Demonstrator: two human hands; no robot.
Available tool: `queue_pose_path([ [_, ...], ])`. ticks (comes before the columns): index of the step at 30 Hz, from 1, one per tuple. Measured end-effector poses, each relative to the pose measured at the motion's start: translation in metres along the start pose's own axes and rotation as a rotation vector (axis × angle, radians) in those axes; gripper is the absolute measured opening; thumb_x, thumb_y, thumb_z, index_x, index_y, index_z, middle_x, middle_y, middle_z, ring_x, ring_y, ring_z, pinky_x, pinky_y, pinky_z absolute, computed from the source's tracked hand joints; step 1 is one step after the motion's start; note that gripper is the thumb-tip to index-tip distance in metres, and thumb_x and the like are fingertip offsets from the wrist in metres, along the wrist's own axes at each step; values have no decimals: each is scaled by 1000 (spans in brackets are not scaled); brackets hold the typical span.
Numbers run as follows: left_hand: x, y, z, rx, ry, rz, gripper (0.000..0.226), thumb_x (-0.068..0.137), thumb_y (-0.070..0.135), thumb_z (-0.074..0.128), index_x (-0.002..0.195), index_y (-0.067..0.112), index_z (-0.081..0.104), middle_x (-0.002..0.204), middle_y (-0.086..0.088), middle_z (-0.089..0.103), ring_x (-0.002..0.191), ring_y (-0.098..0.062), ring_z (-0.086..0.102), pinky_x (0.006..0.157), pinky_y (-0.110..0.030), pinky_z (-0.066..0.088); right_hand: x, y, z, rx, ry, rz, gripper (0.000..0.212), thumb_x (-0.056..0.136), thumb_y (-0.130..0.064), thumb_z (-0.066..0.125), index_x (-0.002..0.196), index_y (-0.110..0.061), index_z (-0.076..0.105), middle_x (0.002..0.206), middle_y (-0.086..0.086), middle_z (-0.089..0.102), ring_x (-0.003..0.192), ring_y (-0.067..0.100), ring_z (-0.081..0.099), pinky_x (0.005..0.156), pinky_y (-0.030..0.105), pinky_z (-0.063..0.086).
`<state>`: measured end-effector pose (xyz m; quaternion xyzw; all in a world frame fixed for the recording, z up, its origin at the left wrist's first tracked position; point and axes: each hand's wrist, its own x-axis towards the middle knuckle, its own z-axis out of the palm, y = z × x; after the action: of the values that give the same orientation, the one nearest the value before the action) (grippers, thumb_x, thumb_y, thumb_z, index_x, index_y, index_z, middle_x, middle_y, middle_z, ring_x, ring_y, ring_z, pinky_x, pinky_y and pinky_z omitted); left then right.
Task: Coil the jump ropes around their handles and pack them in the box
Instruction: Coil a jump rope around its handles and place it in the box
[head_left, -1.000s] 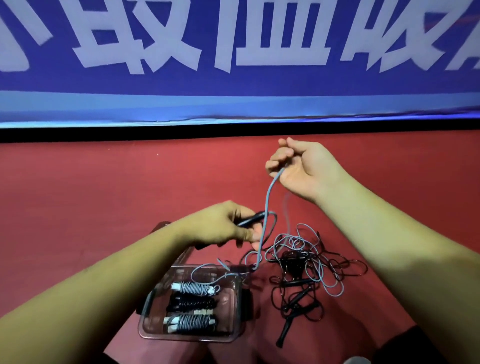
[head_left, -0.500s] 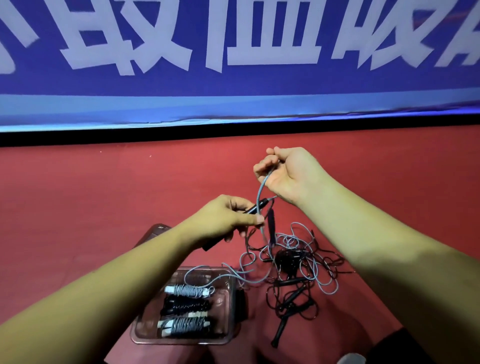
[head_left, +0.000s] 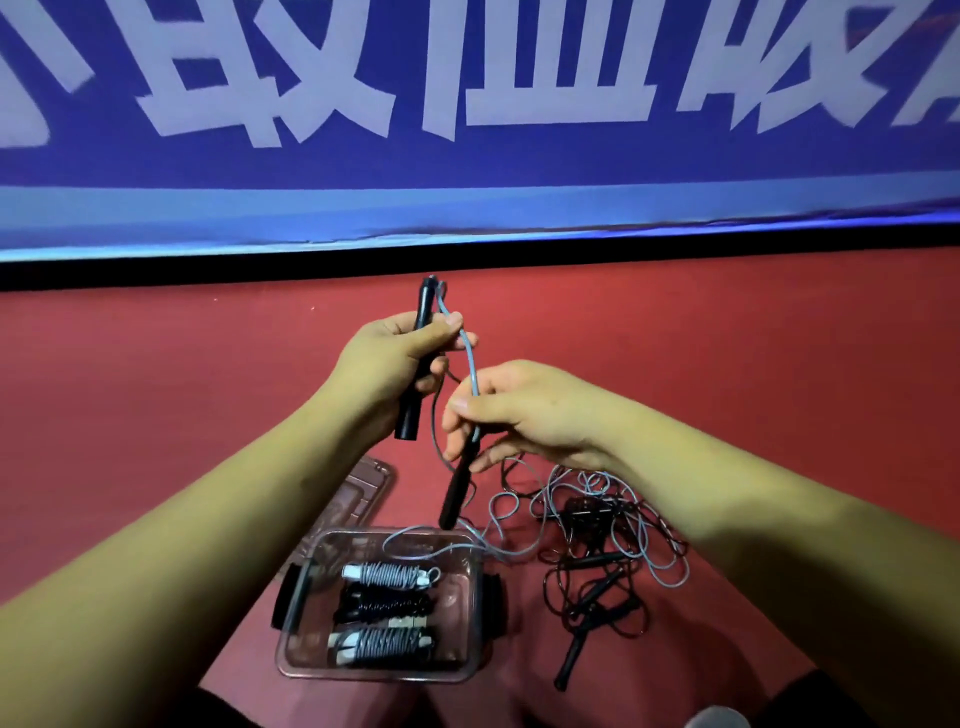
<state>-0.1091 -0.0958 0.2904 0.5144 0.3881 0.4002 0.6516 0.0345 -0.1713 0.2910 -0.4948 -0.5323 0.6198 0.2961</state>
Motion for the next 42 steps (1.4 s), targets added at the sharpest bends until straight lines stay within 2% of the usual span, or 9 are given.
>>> queue_pose_path([
  [3, -5, -4, -4, 2, -52, -120, 21, 102, 21, 49, 90, 8, 59, 65, -2, 67, 47, -10, 57, 51, -21, 50, 3, -8, -5, 238, 113, -56, 21, 102, -18, 46, 90, -6, 58, 73, 11, 64, 73, 24, 65, 65, 37, 54],
  [6, -20, -8, -5, 7, -313, -312, 18, 103, 28, 43, 105, 15, 56, 90, -15, 71, 81, -31, 70, 82, -47, 53, 8, -12, -16, 543, 264, -74, 21, 100, -18, 50, 87, -3, 57, 69, 12, 62, 65, 23, 66, 58, 33, 56],
  [8, -28, -9, -3, -36, -411, -411, 20, 104, 27, 40, 113, 15, 52, 91, -25, 69, 83, -39, 70, 73, -46, 59, 10, -10, -20, 562, 354, -61, 22, 98, -20, 55, 83, -5, 56, 69, 11, 61, 60, 20, 66, 51, 27, 54],
  [11, -27, -11, -1, 62, -451, -372, 21, 105, 22, 40, 110, 4, 51, 69, -12, 55, 54, -25, 58, 48, -29, 47, 12, -3, -25, -11, 541, -47, 33, 92, -34, 65, 79, -6, 55, 70, 10, 60, 55, 17, 60, 46, 27, 48],
  [14, -27, -13, -1, 81, -533, -366, 21, 104, 19, 41, 107, 1, 52, 67, -7, 45, 47, -17, 45, 45, -25, 36, 15, 3, -33, -636, 783, -90, 43, 81, -53, 70, 94, -14, 58, 89, 0, 56, 74, 12, 55, 68, 30, 43],
  [17, -31, -10, 2, 49, -610, -369, 21, 101, 20, 44, 102, 1, 54, 68, -7, 44, 46, -16, 42, 46, -25, 34, 13, -1, -28, -579, 576, -262, 33, 93, -45, 58, 116, -22, 62, 109, -2, 61, 94, 7, 60, 88, 25, 45],
  [22, -31, -6, 4, -42, -618, -354, 20, 97, 13, 47, 105, -3, 57, 73, -12, 47, 49, -16, 45, 46, -23, 36, 9, -7, -22, -630, 441, -254, 48, 96, -46, 53, 63, -12, 59, 45, 0, 54, 45, 10, 45, 53, 27, 38],
  [32, -34, -3, -16, -114, -757, -554, 40, 91, 9, 51, 131, 5, 54, 78, -14, 53, 49, -15, 46, 46, -22, 37, 2, -9, -56, -628, 508, -357, 48, 95, -44, 56, 63, -9, 53, 57, 1, 33, 53, 11, 29, 53, 30, 23],
  [42, -36, -4, -10, -97, -684, -554, 31, 89, 9, 56, 116, -7, 58, 77, -12, 55, 48, -12, 46, 41, -20, 38, -4, -16, -61, -597, 386, -345, 39, 90, -49, 58, 66, -20, 69, 54, 5, 32, 51, 14, 26, 47, 25, 21],
])
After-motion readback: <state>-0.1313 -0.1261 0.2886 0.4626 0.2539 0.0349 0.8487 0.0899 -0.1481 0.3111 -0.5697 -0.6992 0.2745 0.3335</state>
